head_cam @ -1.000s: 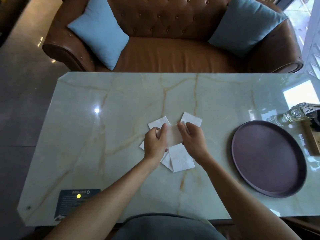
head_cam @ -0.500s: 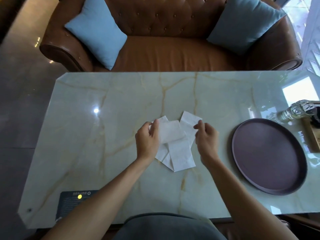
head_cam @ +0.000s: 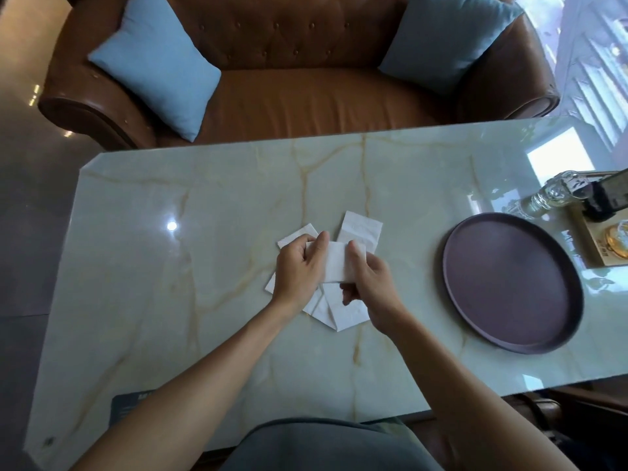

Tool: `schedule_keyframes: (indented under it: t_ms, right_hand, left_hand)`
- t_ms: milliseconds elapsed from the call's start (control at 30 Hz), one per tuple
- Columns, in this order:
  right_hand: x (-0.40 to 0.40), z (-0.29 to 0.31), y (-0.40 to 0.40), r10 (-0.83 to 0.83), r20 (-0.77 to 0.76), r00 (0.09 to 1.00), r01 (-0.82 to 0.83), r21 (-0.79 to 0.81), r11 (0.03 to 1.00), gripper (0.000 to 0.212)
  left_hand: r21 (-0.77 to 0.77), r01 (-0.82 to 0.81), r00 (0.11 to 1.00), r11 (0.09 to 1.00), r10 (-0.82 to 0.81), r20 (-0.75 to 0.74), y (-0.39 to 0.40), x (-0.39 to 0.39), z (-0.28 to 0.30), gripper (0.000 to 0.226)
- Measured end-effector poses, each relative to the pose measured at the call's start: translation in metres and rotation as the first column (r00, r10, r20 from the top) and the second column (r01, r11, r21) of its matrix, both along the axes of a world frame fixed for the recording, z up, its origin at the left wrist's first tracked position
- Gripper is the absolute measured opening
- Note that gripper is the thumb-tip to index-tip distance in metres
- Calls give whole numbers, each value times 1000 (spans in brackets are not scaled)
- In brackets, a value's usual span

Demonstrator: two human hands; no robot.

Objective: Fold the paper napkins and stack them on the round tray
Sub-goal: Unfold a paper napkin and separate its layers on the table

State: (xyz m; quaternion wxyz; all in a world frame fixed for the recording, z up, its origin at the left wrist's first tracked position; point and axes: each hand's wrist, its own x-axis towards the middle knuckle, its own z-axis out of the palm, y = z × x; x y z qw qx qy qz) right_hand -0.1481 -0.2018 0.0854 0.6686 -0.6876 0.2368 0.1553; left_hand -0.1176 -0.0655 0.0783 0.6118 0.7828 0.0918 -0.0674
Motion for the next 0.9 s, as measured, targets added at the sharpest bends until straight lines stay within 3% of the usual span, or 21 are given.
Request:
schedule_keyframes:
  t_ms: [133, 667, 767, 900]
  right_hand:
    - [-2, -5, -15, -74, 63, 995, 79, -86, 993, 45]
    - [-28, -1, -75, -241, 132, 962, 251, -66, 966, 34]
    - [-28, -1, -103, -237, 107, 966, 240, -16, 971, 29]
    - [-29, -6, -154, -327, 75, 942, 329, -15, 944, 24]
  left_hand:
    - [52, -6, 1000, 999, 6, -12, -3, -2, -6, 53]
    - [69, 151, 987, 986, -147, -62, -56, 11, -5, 55]
    - [76, 204, 974, 976, -194, -113, -78, 18, -3, 52]
    - [-43, 299, 923, 953, -301, -242, -120, 24, -6, 36]
